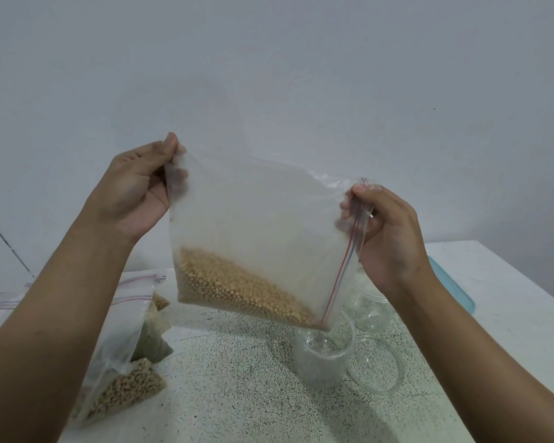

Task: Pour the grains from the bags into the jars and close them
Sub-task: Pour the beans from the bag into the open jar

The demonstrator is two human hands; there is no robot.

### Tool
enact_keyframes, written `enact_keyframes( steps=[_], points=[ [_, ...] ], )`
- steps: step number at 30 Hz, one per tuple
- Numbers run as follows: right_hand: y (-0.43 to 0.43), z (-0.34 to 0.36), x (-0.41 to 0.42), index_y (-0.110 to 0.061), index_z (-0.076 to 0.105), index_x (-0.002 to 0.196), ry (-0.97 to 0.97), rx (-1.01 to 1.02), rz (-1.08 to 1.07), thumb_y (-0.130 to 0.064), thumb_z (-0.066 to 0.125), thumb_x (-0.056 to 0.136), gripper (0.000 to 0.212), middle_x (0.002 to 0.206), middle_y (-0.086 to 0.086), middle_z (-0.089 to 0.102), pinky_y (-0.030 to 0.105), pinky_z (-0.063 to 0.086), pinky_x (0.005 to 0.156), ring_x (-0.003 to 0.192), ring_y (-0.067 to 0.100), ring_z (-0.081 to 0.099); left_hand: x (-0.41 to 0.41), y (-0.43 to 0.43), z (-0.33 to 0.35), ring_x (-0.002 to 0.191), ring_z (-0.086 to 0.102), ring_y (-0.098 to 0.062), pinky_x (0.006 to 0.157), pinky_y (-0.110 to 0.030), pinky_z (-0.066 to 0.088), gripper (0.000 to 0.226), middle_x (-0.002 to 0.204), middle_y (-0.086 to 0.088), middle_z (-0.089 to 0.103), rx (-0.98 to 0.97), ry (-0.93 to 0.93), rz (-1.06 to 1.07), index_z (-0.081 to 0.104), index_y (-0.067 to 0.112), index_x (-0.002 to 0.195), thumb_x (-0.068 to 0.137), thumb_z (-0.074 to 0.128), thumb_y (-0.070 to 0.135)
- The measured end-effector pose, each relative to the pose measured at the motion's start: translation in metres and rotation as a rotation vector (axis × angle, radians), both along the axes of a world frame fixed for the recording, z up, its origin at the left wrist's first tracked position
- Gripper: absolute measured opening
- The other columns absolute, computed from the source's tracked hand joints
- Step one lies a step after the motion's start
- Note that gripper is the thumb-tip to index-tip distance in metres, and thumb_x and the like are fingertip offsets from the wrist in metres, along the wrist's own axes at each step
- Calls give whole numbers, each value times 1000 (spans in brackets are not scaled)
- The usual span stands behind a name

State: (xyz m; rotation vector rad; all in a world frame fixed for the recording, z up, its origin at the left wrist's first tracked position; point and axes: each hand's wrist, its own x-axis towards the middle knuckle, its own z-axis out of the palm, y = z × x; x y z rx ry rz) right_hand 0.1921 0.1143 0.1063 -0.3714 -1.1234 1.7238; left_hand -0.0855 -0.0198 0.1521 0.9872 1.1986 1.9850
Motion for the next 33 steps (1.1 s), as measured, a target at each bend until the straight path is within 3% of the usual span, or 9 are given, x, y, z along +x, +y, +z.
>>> enact_keyframes(
  steps=[5,10,19,24,33],
  points=[
    [2,-3,3,-9,64,83,5,-12,3,-13,69,82,6,77,3,63,26,49,67,70,11,63,6,-1,4,80,62,-6,91,-21,51,31,82,6,68,-2,30,-17,78,19,73,98,61,23],
    [3,-4,5,-13,64,81,0,-32,11,-15,69,81,6,77,2,63,26,48,69,71,11,63,12,0,8,69,64,-1,73,-14,54,35,74,9,68,13,17,-25,78,19,69,98,60,22],
    [4,-5,6,-13,65,80,-19,-29,2,-13,67,85,5,75,2,64,27,48,68,68,11,61,16,0,8,67,64,-1,72,-14,54,36,74,9,68,3,0,-16,78,19,67,99,59,21],
    [4,-5,6,-12,64,81,-5,-30,11,-18,71,76,10,76,3,63,28,46,69,69,12,62,16,0,7,68,63,-3,75,-15,54,37,74,8,67,-12,6,-11,78,19,68,100,59,22],
    [7,-7,6,-12,64,81,0,-58,1,-9,63,91,10,74,1,63,26,45,67,68,11,61,22,1,13,67,63,-2,70,-15,54,36,74,8,66,-9,11,-28,77,19,68,99,59,22]
  ],
)
